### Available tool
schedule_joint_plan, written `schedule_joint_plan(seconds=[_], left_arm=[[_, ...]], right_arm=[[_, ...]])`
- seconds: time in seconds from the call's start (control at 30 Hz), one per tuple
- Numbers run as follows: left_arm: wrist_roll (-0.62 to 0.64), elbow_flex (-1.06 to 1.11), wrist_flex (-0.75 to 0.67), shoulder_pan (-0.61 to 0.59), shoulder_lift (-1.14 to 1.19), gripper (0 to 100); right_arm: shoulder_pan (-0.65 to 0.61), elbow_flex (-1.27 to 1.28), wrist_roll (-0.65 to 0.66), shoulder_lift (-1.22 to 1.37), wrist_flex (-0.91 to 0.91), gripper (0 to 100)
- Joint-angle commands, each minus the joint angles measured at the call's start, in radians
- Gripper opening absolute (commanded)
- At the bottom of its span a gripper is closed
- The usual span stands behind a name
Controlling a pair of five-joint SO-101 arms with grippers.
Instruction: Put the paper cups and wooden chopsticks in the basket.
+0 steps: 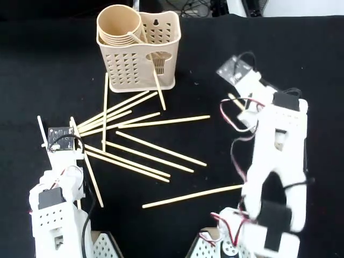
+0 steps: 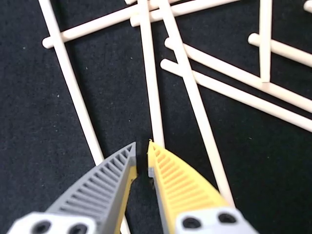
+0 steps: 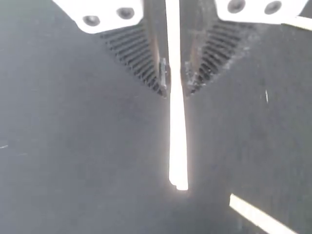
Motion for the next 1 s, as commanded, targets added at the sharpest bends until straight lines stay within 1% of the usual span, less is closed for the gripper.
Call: schedule_joint_plan(seconds=[0.0, 0.17, 0.33, 0.43, 0.57, 0.63, 0.7, 0.77, 0.83, 0.97], left_arm=[[-0.005, -0.004, -0.02, -0.008, -0.009, 6], [-0.005, -0.004, -0.02, -0.008, -0.009, 6], [-0.005, -0.004, -0.02, -0.008, -0.009, 6], [-0.005, -0.004, -0.02, -0.008, -0.009, 6], [-0.005, -0.004, -0.02, -0.008, -0.009, 6], [-0.005, -0.004, -0.02, -0.008, -0.009, 6], [-0.005, -0.004, -0.02, -0.008, -0.009, 6], [-0.005, -0.004, -0.02, -0.008, -0.009, 6], [-0.005, -0.004, -0.02, -0.008, -0.009, 6], [-0.006, -0.004, -0.02, -0.008, -0.009, 6]], right_arm=[[-0.092, -0.058, -0.135, -0.134, -0.005, 1.2], [-0.213, -0.185, -0.347, -0.226, -0.005, 1.2], [-0.305, -0.344, -0.525, -0.255, -0.014, 1.2], [-0.339, -0.397, -0.621, -0.255, -0.126, 1.2], [-0.342, -0.374, -0.789, -0.222, -0.396, 1.2], [-0.341, -0.367, -0.839, -0.17, -0.512, 1.2], [-0.341, -0.375, -0.848, -0.099, -0.6, 1.2], [-0.342, -0.404, -0.856, -0.031, -0.655, 1.2], [-0.342, -0.456, -0.876, 0.022, -0.672, 1.2], [-0.345, -0.599, -0.976, 0.102, -0.675, 1.2]])
